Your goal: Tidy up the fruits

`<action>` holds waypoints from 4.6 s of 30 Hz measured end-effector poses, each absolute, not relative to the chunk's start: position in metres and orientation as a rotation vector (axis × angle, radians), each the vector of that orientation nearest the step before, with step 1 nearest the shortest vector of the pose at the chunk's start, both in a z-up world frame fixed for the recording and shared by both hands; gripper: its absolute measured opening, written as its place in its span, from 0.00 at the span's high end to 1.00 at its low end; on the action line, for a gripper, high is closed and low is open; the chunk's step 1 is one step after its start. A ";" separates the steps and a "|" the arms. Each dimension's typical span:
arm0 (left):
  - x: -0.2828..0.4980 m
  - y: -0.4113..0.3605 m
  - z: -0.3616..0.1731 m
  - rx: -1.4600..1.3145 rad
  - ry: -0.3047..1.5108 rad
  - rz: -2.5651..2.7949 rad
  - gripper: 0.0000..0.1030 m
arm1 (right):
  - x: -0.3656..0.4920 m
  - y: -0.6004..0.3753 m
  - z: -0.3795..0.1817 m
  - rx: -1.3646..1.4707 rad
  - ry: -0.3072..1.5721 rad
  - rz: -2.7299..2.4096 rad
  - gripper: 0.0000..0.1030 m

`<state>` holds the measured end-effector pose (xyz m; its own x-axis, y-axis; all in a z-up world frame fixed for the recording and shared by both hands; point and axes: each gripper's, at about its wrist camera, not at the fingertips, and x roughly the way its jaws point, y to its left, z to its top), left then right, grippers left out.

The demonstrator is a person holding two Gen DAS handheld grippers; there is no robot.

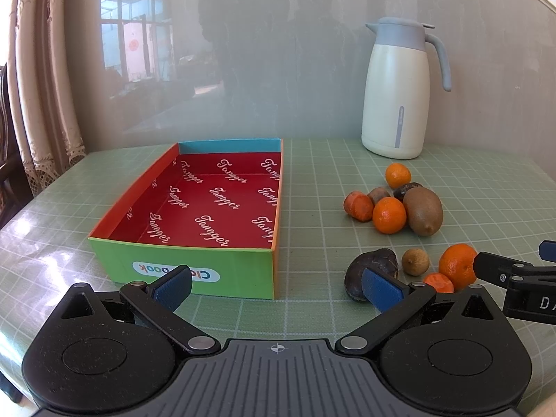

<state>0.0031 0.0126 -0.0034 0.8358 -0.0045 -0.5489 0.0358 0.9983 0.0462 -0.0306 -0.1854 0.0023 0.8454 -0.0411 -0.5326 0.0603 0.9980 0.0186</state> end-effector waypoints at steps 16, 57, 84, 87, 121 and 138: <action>0.002 0.012 -0.003 0.057 0.578 -0.021 0.00 | -0.030 -0.186 0.002 0.036 0.561 -0.053 0.00; -0.021 -0.019 0.003 0.177 0.436 -0.149 0.00 | -0.036 -0.214 0.011 0.127 0.517 -0.112 0.00; 0.045 -0.049 -0.039 0.098 0.693 -0.252 0.54 | -0.038 -0.227 0.022 0.181 0.442 -0.092 0.00; 0.044 -0.051 -0.039 0.107 0.681 -0.239 0.56 | -0.040 -0.232 0.021 0.187 0.438 -0.104 0.00; 0.083 0.087 -0.002 0.027 0.576 0.225 0.57 | -0.019 -0.178 0.021 0.160 0.447 0.000 0.00; 0.089 0.095 -0.010 -0.034 0.621 0.297 0.35 | -0.019 -0.182 0.019 0.155 0.455 -0.015 0.00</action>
<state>0.0894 0.0954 -0.0095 0.7724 0.2641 -0.5776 -0.2841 0.9571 0.0577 -0.0187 -0.1817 0.0193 0.8984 0.0198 -0.4386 0.0495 0.9881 0.1459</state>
